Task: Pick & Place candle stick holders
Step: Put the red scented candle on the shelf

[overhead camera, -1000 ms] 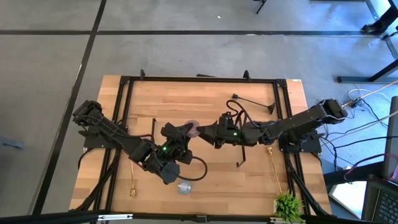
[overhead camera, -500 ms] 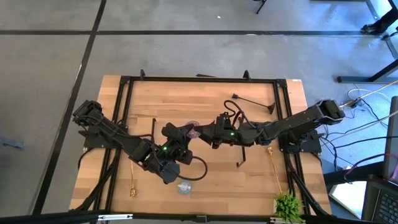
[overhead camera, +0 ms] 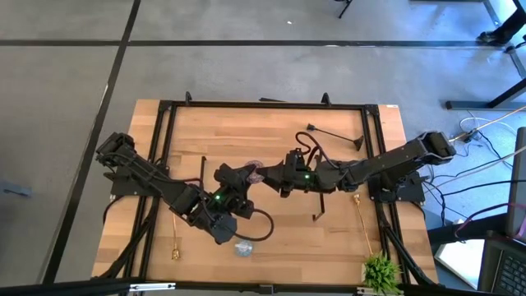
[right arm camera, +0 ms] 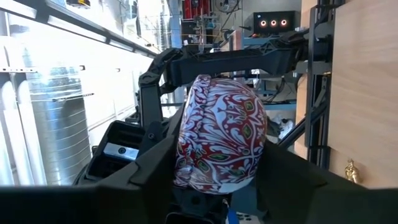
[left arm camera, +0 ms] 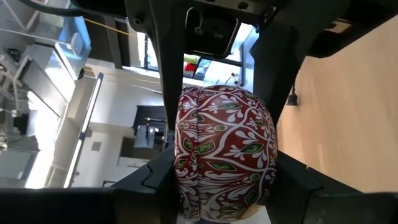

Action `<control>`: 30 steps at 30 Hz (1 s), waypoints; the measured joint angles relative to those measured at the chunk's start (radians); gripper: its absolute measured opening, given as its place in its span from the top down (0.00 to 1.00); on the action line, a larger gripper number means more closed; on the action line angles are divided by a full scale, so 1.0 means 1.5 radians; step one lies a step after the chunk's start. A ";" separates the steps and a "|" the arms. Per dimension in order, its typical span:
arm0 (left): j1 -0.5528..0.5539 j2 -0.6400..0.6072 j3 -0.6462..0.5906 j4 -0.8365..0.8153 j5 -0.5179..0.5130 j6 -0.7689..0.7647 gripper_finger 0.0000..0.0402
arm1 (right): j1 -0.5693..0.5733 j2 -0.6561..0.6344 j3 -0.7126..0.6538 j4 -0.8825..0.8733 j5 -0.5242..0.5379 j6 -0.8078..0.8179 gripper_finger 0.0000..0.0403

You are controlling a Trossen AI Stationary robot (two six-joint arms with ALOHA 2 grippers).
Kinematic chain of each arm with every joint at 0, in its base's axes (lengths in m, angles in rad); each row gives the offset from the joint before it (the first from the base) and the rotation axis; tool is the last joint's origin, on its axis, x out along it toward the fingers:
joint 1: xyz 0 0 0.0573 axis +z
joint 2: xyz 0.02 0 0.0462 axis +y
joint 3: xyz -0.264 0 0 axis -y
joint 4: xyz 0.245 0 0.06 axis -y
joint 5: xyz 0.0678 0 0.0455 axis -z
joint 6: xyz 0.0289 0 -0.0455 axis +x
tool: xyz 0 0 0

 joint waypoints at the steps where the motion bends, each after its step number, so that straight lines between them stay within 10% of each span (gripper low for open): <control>1: 0.000 0.000 0.000 0.000 -0.002 0.003 0.58 | 0.000 0.000 0.000 0.001 -0.004 0.001 0.51; 30: -0.007 0.002 -0.001 0.000 -0.024 -0.018 0.48 | 0.003 0.000 0.001 -0.017 -0.050 0.010 0.53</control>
